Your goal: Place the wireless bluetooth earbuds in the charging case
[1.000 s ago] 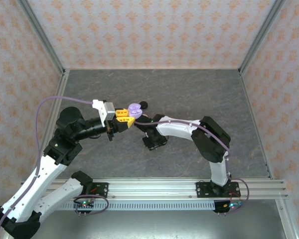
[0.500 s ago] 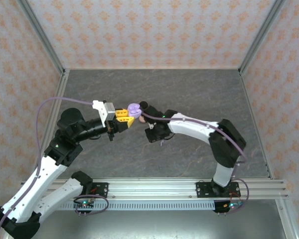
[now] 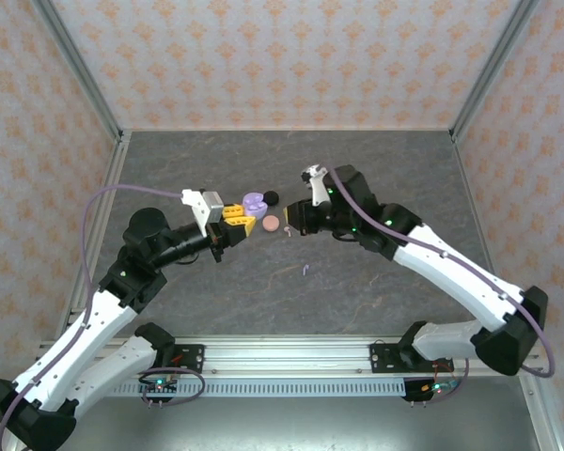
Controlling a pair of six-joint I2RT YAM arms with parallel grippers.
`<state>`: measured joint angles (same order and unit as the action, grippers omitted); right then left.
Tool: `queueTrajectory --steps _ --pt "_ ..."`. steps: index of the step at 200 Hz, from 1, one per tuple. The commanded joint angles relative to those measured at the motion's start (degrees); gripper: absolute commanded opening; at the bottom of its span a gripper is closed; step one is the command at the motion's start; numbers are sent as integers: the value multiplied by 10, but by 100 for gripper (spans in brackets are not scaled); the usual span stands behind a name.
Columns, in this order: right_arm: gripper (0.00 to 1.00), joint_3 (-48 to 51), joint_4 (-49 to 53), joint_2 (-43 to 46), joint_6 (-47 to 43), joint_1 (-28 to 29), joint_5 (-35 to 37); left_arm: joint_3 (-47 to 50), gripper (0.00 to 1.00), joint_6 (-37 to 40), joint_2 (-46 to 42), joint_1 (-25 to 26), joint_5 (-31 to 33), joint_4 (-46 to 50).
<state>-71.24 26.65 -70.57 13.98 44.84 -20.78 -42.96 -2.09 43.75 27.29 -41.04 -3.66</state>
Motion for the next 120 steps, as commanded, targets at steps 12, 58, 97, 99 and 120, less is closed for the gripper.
queueTrajectory --steps 12,58,97,99,120 --pt "14 -17 -73 60 21 3 -35 17 2 -23 17 3 5 -73" --pt "14 -31 -110 70 2 35 -36 25 0 -32 50 2 -16 -108" --pt "14 -50 -120 37 -5 48 -40 26 0 -38 62 3 -26 -120" --pt "14 -51 -120 36 -5 48 -40 25 0 -37 62 3 -26 -119" --pt "14 -58 -121 17 -4 50 -47 23 0 -35 61 3 -27 -114"
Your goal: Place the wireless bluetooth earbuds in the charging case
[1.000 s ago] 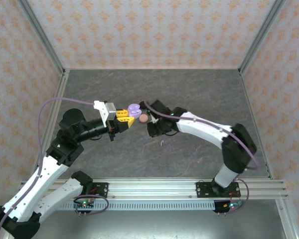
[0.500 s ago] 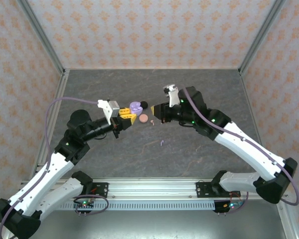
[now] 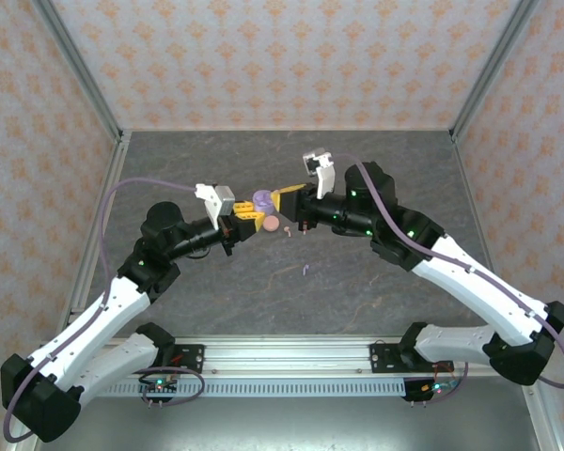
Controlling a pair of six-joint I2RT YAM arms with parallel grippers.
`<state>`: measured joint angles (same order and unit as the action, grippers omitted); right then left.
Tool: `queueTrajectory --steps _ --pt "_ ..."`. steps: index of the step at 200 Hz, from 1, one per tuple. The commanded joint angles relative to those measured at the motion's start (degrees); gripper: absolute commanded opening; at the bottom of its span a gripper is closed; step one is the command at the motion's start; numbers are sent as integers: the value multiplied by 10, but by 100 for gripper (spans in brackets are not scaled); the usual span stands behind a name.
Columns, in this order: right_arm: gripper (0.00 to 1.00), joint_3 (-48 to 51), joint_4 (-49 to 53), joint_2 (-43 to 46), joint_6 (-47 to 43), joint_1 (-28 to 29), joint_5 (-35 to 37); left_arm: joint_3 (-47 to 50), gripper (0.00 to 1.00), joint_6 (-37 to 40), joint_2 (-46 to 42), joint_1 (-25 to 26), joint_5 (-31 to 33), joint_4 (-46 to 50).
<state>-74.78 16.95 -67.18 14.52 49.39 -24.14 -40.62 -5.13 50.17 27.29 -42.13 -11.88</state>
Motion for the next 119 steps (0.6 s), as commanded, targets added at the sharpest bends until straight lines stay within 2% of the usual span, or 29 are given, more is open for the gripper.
queueTrajectory --steps 1,119 --pt "14 -23 -25 -18 -10 4 -13 -1 0 -4 -3 4 -16 -32" --pt "14 -32 -11 -52 -22 10 6 -3 0 -6 -3 3 -17 -32"
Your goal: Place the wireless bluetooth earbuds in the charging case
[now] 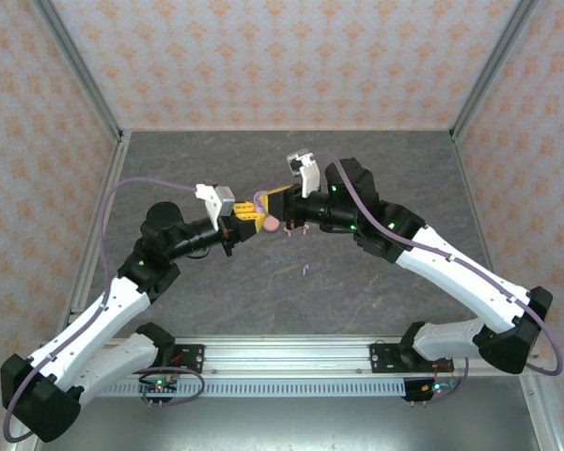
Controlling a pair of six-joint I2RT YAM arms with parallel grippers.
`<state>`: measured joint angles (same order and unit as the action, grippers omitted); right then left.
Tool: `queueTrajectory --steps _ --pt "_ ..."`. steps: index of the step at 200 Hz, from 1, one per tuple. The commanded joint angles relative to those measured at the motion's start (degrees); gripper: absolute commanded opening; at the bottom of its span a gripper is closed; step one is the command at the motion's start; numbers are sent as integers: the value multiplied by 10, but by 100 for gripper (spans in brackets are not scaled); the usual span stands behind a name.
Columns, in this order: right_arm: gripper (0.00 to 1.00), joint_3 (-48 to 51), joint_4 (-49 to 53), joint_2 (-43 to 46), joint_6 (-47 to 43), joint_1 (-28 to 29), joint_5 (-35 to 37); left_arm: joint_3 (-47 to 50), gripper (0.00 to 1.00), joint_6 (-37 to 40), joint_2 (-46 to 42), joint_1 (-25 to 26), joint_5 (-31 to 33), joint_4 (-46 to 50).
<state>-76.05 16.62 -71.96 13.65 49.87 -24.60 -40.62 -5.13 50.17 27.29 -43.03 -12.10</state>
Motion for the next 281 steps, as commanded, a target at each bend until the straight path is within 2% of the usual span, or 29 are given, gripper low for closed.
queueTrajectory --steps 1,87,124,176,225,281 --pt "14 -19 -6 -5 -13 5 11 -3 0 -6 -3 4 -8 -30" --pt "14 -22 31 -9 -22 6 17 -4 0 -7 -2 4 1 -29" --pt "17 -21 33 -9 -17 6 7 -5 0 -8 -1 3 3 -31" --pt "33 -31 22 -2 -12 6 -3 -5 0 -8 1 4 1 -29" --pt "47 -42 36 20 -27 4 29 -5 0 -7 0 4 0 -27" --pt "53 -21 91 76 -27 -31 102 -5 0 -3 -3 3 4 -22"
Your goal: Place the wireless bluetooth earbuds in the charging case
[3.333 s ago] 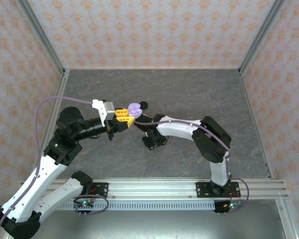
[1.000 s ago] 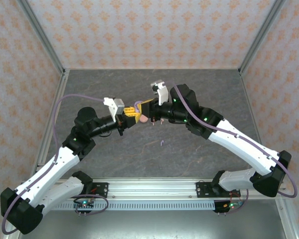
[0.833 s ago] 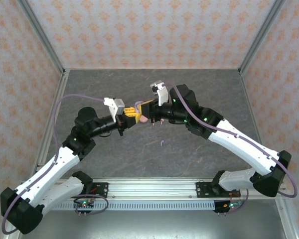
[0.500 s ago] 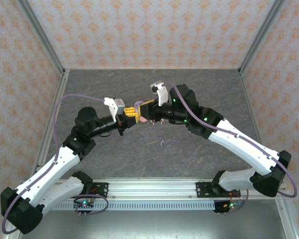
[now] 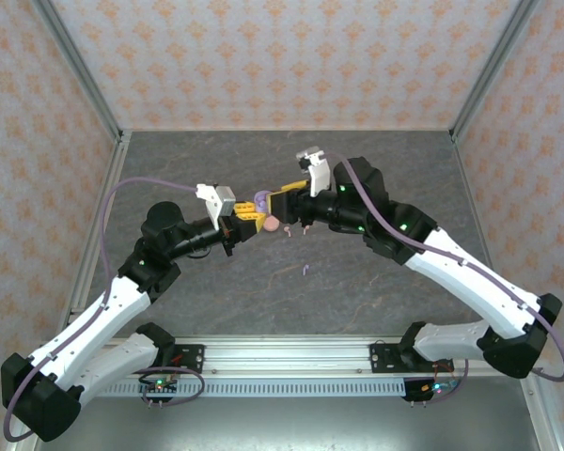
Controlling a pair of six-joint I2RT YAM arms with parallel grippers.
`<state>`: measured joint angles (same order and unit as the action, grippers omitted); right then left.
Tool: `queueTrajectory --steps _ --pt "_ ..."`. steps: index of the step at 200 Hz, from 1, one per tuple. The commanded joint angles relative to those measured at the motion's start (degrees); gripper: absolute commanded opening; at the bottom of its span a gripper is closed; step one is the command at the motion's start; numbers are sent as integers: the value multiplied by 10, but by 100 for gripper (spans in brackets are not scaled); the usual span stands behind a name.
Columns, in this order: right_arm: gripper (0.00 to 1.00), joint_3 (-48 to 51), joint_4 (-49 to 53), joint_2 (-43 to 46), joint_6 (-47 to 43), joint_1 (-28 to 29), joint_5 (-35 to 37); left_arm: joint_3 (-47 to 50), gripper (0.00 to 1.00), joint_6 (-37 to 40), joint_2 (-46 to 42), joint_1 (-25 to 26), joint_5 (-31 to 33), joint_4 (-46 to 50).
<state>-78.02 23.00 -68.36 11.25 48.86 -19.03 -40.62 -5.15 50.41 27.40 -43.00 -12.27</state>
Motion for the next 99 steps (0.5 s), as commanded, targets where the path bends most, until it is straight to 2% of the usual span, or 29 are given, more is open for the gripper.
queueTrajectory --steps 1,41,99 --pt "53 0 28 41 -2 -22 47 -5 0 -3 -6 3 4 -21" --pt "55 52 71 73 24 -69 82 -8 0 0 -6 2 4 -17" --pt "62 149 86 67 61 -98 99 -21 0 9 -8 2 3 0"
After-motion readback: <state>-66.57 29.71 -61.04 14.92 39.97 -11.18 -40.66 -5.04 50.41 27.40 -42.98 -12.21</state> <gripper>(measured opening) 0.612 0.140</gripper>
